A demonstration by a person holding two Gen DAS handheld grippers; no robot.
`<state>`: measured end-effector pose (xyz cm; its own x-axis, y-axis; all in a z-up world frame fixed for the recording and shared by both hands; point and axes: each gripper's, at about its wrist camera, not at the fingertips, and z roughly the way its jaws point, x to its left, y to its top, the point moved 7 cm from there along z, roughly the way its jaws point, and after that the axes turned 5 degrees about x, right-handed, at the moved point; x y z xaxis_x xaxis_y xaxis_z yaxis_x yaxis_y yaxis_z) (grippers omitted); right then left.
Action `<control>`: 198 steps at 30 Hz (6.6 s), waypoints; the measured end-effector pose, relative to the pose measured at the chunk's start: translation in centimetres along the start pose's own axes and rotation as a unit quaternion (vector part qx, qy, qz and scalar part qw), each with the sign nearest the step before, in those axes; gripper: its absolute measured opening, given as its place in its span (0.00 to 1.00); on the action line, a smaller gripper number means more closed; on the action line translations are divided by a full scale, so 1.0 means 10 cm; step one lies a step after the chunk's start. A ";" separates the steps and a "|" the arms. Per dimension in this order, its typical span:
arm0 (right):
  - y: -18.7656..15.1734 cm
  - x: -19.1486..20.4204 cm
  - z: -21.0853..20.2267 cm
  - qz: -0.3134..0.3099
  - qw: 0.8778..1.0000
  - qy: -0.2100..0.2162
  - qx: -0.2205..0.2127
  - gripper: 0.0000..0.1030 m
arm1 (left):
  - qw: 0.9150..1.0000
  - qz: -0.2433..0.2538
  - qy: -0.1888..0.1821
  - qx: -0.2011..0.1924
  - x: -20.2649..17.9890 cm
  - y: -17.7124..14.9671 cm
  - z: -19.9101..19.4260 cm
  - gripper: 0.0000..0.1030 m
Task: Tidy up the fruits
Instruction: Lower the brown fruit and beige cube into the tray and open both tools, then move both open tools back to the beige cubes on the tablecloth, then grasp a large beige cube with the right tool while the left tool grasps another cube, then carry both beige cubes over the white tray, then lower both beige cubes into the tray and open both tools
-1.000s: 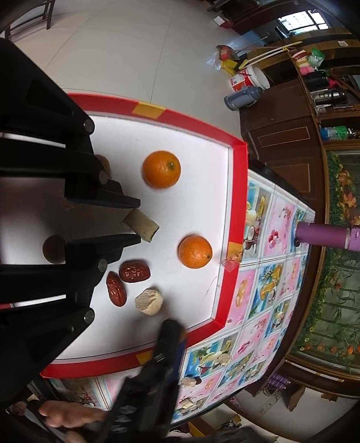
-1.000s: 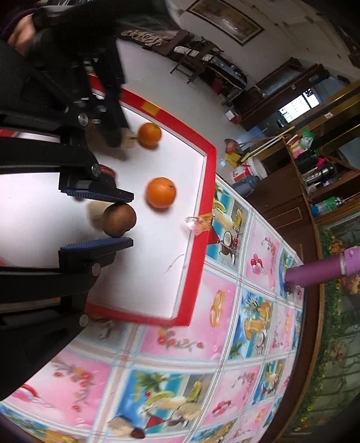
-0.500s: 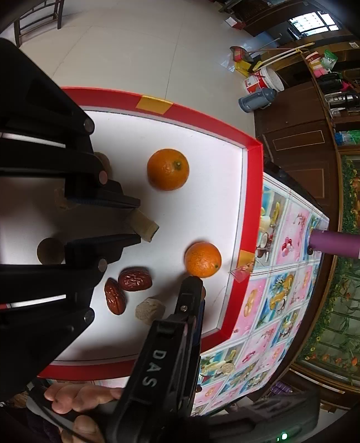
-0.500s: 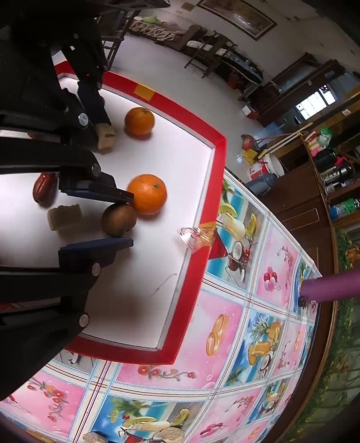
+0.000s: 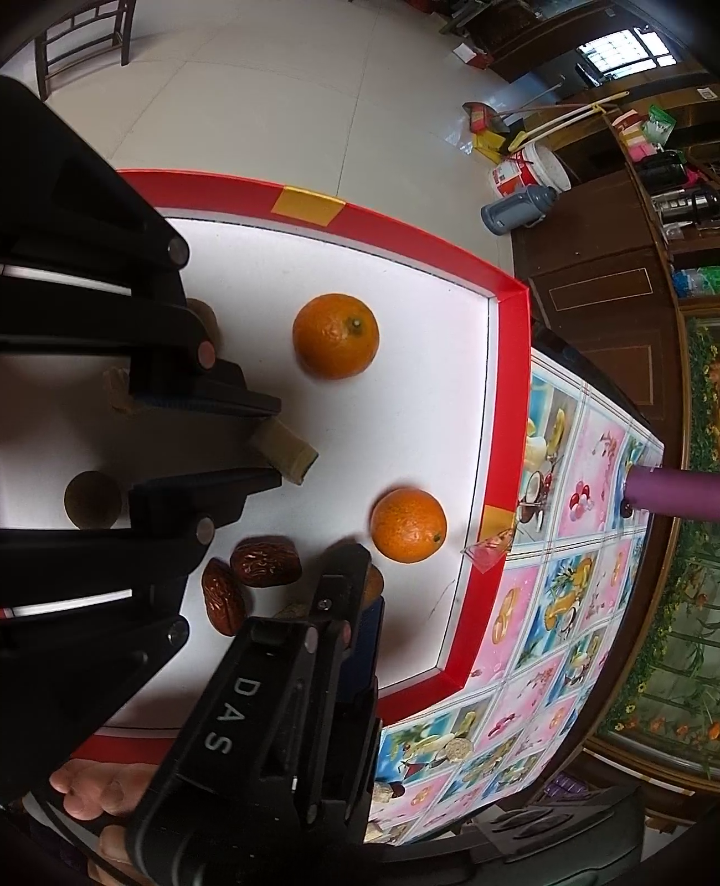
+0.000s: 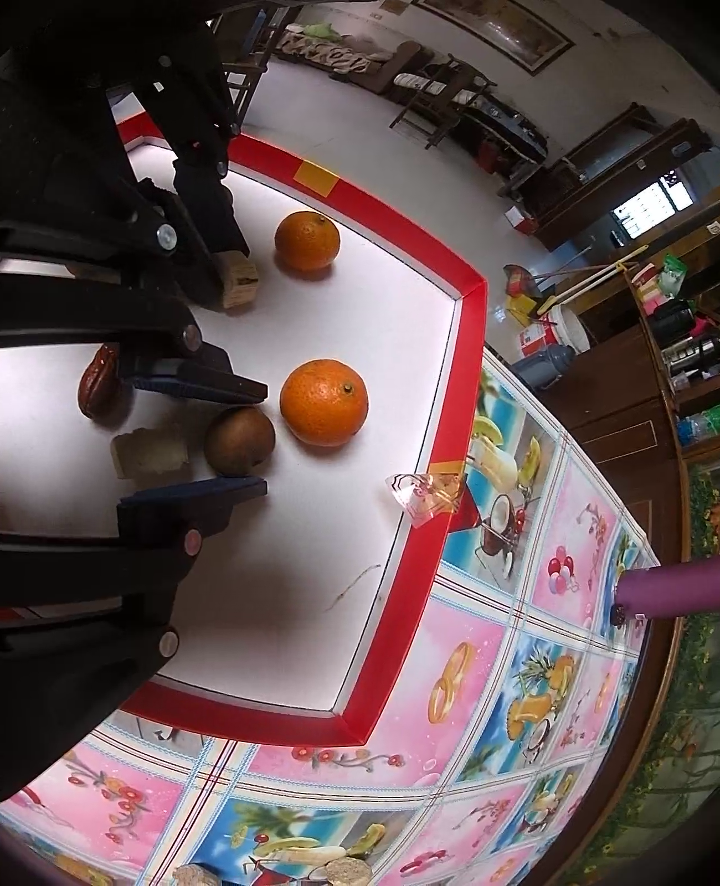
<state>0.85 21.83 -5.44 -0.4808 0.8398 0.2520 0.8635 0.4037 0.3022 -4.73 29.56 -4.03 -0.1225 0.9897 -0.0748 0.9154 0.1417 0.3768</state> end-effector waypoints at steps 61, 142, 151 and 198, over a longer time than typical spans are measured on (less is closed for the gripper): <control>-1.00 -3.61 -1.39 0.200 0.976 -0.079 0.031 0.30 | 0.992 0.110 -0.015 0.067 -3.18 0.69 0.32 0.95; -0.53 -0.76 -1.10 -0.011 0.999 -0.028 -0.043 0.25 | 0.997 0.018 0.035 -0.065 -1.21 -0.01 -0.72 0.21; -0.49 -0.10 -0.71 -0.054 0.998 -0.023 -0.018 0.25 | 0.992 -0.031 0.079 -0.090 -0.49 -0.17 -0.83 0.21; -0.62 0.12 -0.38 -0.131 0.989 -0.056 -0.032 0.23 | 0.985 -0.064 0.129 -0.091 0.00 -0.22 -0.35 0.55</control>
<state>-5.68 18.96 -3.50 -0.6631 0.7466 0.0547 0.6990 0.5913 0.4022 -8.03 29.34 -1.65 -0.3465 0.9331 0.0958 0.8055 0.2437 0.5402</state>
